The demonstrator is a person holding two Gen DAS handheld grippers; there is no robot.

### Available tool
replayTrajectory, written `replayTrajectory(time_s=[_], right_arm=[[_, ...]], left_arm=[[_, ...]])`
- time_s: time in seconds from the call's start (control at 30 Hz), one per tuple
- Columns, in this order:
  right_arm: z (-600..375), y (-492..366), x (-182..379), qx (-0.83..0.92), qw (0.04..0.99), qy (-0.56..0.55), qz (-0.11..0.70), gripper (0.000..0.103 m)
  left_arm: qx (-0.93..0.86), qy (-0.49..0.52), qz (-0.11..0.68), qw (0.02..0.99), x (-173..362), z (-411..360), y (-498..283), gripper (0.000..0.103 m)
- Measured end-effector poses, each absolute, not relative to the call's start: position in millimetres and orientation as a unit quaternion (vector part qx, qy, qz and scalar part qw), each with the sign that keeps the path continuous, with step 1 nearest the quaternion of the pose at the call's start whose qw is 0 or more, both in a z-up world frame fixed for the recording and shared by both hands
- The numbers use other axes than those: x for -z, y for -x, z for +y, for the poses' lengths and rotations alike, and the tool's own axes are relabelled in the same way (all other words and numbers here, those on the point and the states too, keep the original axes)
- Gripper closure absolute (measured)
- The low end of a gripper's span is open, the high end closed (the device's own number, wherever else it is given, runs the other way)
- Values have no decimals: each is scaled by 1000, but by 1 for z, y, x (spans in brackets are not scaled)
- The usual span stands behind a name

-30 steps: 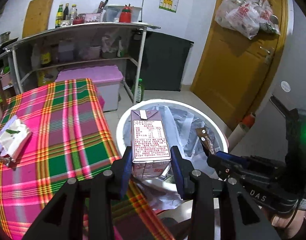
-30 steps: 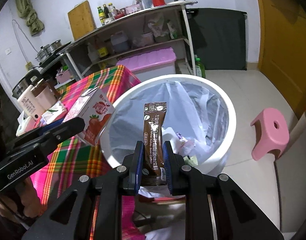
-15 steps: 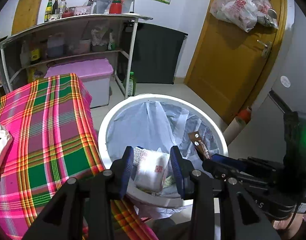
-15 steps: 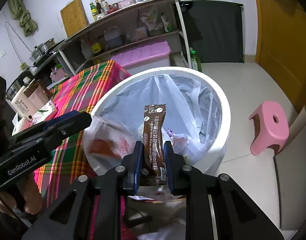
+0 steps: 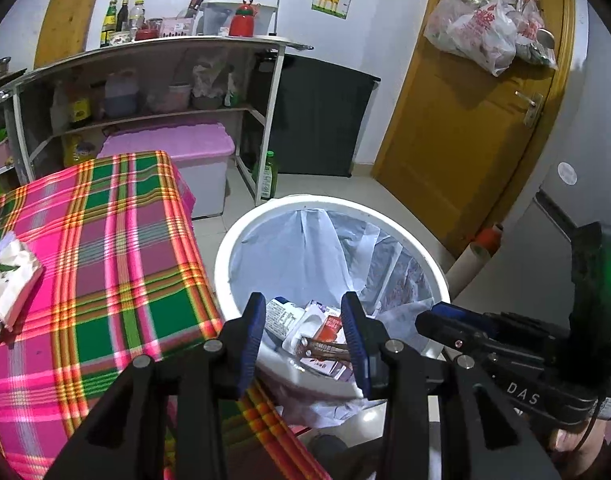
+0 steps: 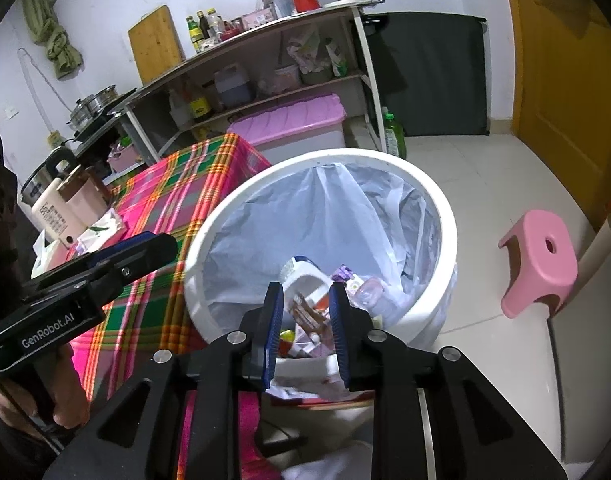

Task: Collect trash
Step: 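Open the left tool over the bin while the right tool opens to drop the bar, then move both open tools back from the bin toward the table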

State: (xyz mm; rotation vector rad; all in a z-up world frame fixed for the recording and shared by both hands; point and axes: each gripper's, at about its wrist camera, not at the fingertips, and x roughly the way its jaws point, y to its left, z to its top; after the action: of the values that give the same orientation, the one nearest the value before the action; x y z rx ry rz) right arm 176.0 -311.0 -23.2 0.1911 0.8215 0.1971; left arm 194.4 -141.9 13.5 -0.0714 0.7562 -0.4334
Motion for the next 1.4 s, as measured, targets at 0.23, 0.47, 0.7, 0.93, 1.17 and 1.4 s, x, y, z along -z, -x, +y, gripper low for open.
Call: replayTrajectory(time_s=[0.23,0.47,0.7,0.93,1.17,1.4], right_arm=[[-294,-162,13,-120,910,-86,386,78],[-273,-151,5,-151,912,-81,373,67],[-251,-140,-1,-184,909,-73,366,66],[-229,-130,-6,-209,905,-62,365,63],[-209,-124,-8,-223,900,-52,371,63],[-183,-118,-13,-244,897,-35,368,63]], left_arm=[[189,41,362,912,-17,-122,-175,62],[168,47,353,919,-21,-99,-157,59],[148,58,343,926,-25,-76,-143,54],[125,66,339,930,-25,-56,-130,53],[100,76,333,934,-23,-31,-112,53],[71,82,325,939,-26,-6,-98,53]])
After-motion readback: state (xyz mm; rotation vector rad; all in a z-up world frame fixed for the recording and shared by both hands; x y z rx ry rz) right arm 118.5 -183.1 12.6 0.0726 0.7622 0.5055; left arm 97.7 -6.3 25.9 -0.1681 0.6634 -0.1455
